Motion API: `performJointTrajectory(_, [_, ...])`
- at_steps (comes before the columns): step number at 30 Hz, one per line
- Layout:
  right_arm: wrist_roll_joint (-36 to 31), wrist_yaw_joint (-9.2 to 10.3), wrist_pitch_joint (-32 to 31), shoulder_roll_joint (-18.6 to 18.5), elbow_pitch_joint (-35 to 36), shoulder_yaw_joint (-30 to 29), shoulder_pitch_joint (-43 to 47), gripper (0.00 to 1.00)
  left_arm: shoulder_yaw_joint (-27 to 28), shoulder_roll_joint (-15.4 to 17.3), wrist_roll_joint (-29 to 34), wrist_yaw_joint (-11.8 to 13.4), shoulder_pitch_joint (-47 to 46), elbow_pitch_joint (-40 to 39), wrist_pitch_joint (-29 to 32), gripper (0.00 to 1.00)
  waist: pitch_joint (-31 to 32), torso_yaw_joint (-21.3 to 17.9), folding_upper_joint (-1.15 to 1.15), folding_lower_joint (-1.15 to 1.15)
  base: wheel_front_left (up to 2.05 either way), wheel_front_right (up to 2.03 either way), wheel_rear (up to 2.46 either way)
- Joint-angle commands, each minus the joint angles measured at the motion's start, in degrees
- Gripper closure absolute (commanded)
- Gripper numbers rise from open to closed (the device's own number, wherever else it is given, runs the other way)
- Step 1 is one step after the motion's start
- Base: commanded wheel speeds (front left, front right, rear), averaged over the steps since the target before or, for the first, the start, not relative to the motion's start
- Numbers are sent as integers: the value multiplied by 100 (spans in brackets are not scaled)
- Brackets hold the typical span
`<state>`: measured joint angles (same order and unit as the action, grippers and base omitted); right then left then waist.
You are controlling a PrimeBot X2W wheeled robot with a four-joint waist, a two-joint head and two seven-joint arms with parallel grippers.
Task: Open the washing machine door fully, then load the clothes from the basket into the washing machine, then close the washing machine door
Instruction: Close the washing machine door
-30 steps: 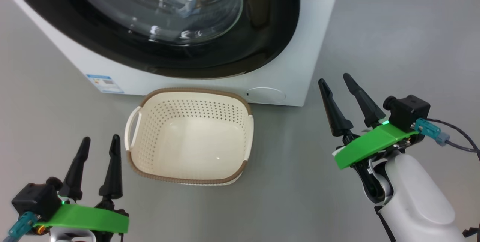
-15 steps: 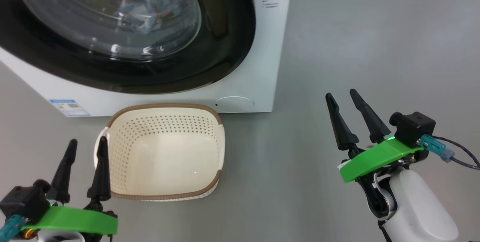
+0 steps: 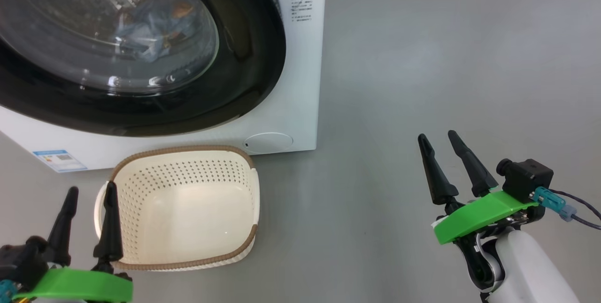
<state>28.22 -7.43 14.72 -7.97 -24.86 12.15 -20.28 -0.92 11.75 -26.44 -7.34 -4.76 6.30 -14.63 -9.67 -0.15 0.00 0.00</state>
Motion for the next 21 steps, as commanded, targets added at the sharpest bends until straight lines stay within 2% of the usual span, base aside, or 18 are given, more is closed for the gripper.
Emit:
performJointTrajectory(1, [-47,-6,28,-18,155,96,61,0,256,157,34,-14,-18,-68,-37,0,59,-59,0,0,0,0,0])
performJointTrajectory(21, [-55,-6,28,-33,243,5,238,0,741,82,158,-14,285,40,-37,0,208,-438,0,0,0,0,0])
